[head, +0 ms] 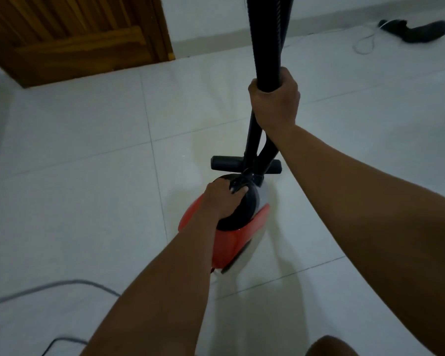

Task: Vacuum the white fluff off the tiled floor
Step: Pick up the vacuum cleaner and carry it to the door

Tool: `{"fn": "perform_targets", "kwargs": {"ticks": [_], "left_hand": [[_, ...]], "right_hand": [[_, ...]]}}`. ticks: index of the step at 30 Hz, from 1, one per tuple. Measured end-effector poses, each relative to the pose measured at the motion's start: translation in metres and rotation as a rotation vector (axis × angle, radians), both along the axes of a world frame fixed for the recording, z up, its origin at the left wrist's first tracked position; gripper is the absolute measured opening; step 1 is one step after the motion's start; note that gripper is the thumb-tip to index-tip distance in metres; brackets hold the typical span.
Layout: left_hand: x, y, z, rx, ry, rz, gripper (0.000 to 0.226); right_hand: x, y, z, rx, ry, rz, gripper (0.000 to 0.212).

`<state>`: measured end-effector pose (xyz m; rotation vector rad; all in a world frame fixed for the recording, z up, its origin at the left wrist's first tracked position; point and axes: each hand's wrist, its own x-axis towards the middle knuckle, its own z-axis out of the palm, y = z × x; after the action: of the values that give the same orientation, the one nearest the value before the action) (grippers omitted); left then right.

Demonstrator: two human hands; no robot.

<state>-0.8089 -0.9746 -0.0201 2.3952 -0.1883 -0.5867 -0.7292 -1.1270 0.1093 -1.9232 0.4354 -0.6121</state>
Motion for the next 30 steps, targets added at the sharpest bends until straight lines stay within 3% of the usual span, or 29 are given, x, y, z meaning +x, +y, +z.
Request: {"fn": "perform_targets", "kwargs": {"ticks": [8,14,30], "left_hand": [[0.028,0.045,0.171,0.040,0.083,0.105,0.046],[0.069,0.102,0.253,-0.008,0.119,0.222,0.046],[0.307,0.339,0.309,-0.054,0.255,0.558,0.053]], "right_hand": [[0.044,0.050,0.168,0.032,0.061,0.142,0.020],[0.107,0.116,0.238,0.076,0.060,0.234,0.025],[0.378,0.383,0.285,0.130,0.107,0.514,0.034]]}}
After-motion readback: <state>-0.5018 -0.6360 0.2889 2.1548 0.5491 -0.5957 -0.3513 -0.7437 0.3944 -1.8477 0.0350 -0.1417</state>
